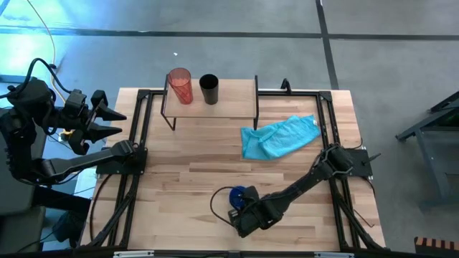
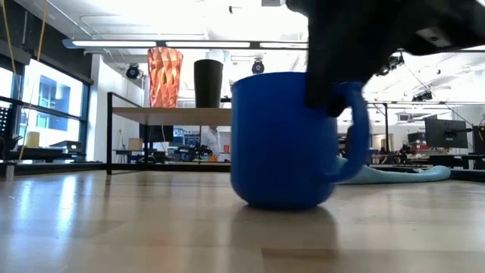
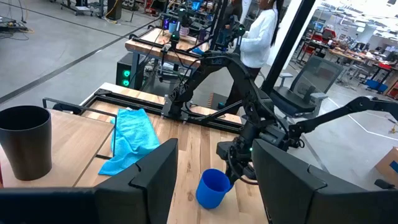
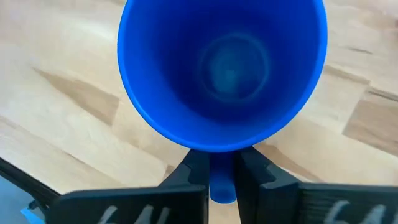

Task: Stack small to large cups/mugs on shelf
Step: Put the blue mug on the shelf

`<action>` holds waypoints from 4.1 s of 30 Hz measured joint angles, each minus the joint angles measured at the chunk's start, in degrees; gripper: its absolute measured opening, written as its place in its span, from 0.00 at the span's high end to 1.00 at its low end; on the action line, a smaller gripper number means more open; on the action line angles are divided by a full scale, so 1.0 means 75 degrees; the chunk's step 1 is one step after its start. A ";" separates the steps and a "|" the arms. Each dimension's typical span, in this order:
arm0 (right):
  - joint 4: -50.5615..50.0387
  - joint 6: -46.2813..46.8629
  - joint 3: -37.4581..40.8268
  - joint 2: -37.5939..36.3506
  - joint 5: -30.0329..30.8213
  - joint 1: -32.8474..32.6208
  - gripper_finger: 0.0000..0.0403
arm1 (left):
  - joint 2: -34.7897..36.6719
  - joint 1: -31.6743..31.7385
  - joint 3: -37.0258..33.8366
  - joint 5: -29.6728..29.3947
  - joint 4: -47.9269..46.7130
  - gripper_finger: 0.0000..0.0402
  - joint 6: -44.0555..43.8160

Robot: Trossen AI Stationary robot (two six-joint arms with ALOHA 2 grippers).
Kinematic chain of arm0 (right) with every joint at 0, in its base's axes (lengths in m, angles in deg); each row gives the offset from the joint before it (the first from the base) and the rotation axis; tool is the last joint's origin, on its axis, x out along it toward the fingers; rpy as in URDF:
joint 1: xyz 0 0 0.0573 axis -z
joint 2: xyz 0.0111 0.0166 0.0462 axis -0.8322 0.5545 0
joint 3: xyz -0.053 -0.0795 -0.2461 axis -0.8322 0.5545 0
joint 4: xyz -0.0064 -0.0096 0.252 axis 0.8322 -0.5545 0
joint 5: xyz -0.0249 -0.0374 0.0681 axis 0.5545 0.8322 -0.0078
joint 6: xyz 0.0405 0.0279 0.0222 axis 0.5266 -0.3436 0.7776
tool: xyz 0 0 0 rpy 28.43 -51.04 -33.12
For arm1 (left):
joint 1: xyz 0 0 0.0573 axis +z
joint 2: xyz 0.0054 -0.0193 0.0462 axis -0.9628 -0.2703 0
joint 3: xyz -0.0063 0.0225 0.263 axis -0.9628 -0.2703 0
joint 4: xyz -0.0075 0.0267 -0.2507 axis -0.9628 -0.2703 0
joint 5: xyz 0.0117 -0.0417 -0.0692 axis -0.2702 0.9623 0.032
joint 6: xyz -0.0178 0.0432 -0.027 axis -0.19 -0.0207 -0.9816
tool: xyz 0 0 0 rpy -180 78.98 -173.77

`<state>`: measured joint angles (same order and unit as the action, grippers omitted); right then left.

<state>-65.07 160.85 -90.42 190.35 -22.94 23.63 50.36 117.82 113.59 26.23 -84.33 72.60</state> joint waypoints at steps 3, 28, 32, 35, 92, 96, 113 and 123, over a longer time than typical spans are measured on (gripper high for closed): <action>0.0014 -0.0156 0.0000 -0.0007 0.0000 0.0171 0.97 | 0.0000 -0.0002 0.0000 0.0000 -0.0003 0.52 -0.0003; -0.0038 -0.2247 0.0000 -0.1558 0.0672 0.2250 0.97 | 0.0000 -0.0002 -0.0001 -0.0003 -0.0276 0.52 0.0024; -0.0099 -0.2708 0.0000 -0.1919 0.0667 0.2578 0.97 | 0.0000 0.0001 0.0000 -0.0014 -0.0454 0.52 0.0084; -0.0203 -0.3020 0.0000 -0.2239 0.0671 0.2851 0.97 | 0.0000 0.0001 -0.0003 -0.0032 -0.0475 0.52 0.0093; 0.0764 -0.5740 -0.0006 -0.2640 -0.1283 0.7331 0.97 | 0.0000 0.0001 -0.0003 -0.0823 -0.0455 0.52 -0.0344; 0.0729 -0.5600 -0.0006 -0.2537 -0.1385 0.7360 0.97 | 0.0000 -0.0001 -0.0002 -0.0845 -0.0455 0.52 -0.0379; 0.0491 -0.5395 -0.0006 -0.2535 -0.1363 0.7360 0.97 | 0.0000 -0.0002 -0.0003 -0.0845 -0.0458 0.52 -0.0326; 0.0662 -0.5398 -0.0006 -0.2435 -0.1697 0.7412 0.97 | 0.0000 0.0001 -0.0002 -0.0844 -0.0463 0.52 -0.0315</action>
<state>-60.10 120.37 -90.46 172.09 -35.66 79.22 50.36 117.82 113.58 19.91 -87.80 70.24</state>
